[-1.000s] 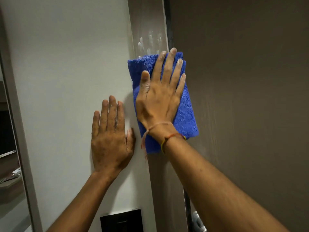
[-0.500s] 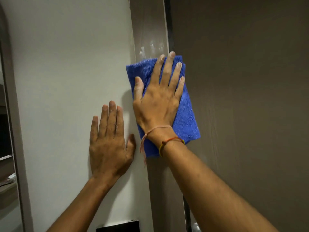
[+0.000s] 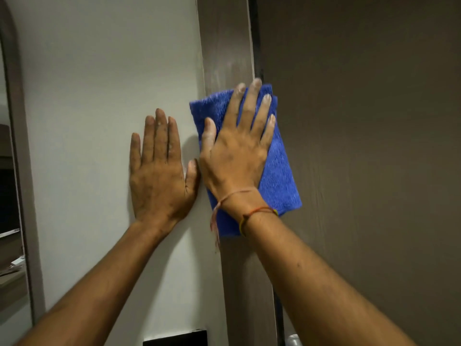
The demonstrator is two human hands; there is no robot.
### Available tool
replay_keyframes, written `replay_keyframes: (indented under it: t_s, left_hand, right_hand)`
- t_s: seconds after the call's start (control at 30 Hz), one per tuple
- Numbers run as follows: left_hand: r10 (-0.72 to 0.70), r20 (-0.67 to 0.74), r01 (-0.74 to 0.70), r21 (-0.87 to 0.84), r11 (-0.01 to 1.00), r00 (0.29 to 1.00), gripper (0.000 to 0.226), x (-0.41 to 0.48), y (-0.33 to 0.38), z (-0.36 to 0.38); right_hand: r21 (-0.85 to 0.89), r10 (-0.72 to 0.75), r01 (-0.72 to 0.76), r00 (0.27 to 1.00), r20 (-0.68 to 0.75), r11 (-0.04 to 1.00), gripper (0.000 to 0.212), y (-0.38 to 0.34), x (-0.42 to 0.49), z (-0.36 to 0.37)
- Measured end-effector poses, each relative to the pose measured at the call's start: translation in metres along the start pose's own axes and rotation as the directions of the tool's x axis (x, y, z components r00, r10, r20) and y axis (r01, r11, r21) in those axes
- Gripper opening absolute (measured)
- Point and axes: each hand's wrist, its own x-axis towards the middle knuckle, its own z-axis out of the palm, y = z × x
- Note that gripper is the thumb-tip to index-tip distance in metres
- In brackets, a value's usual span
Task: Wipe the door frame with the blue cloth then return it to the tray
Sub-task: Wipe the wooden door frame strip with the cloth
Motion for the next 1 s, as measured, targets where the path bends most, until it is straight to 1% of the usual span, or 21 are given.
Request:
replay_keyframes:
  t_s: [0.07,0.17,0.23,0.3,0.4,0.5,0.57,0.8,0.87,0.93,1.0]
  left_hand:
    - [-0.002,0.007,0.002,-0.004,1.000,1.000,0.070,-0.001,0.001,-0.001]
    - [-0.004,0.009,0.004,-0.003,1.000,1.000,0.071,-0.001,0.002,-0.002]
    - [-0.007,0.012,0.007,0.003,1.000,1.000,0.071,-0.001,0.001,-0.001]
    - [-0.004,0.011,0.004,0.008,1.000,1.000,0.071,-0.001,0.000,-0.001]
    - [0.000,0.007,0.000,-0.002,1.000,1.000,0.071,-0.001,0.000,-0.001]
    - [0.003,0.002,-0.003,-0.002,1.000,1.000,0.069,0.000,0.000,-0.003]
    - [0.003,0.009,-0.003,-0.010,1.000,1.000,0.069,-0.001,0.001,-0.005]
    - [-0.001,0.025,0.001,0.013,1.000,1.000,0.071,0.000,0.001,-0.004]
    - [0.001,0.020,-0.001,0.012,1.000,1.000,0.069,0.000,0.001,-0.003]
    - [0.006,0.016,-0.005,-0.007,1.000,1.000,0.068,-0.001,0.001,-0.002]
    - [-0.009,0.009,0.009,-0.042,0.999,1.000,0.068,-0.001,0.001,-0.003]
  right_hand:
    - [-0.012,-0.009,0.010,0.999,0.032,1.000,0.068,0.005,-0.006,-0.001]
    - [-0.029,-0.061,0.063,0.997,0.038,0.998,0.069,-0.002,0.030,-0.004]
    - [-0.018,-0.058,0.058,0.998,0.034,0.998,0.068,-0.012,0.058,-0.006]
    - [-0.013,-0.046,0.046,0.999,0.016,0.999,0.068,-0.018,0.066,-0.003]
    - [-0.025,-0.089,0.088,0.996,-0.013,0.996,0.067,-0.009,0.032,0.000]
    - [-0.031,-0.132,0.132,0.991,0.019,0.991,0.068,0.006,-0.006,-0.001]
    - [-0.044,-0.146,0.148,0.988,0.047,0.988,0.068,0.010,-0.007,-0.002]
    - [-0.074,-0.236,0.239,0.970,0.049,0.968,0.068,-0.015,0.074,-0.008]
    - [-0.046,-0.309,0.312,0.949,0.061,0.949,0.069,-0.008,0.059,-0.007]
    - [0.004,-0.361,0.362,0.929,0.078,0.932,0.069,0.007,0.021,-0.008]
    - [0.020,-0.349,0.349,0.931,0.105,0.937,0.069,0.021,-0.016,-0.008]
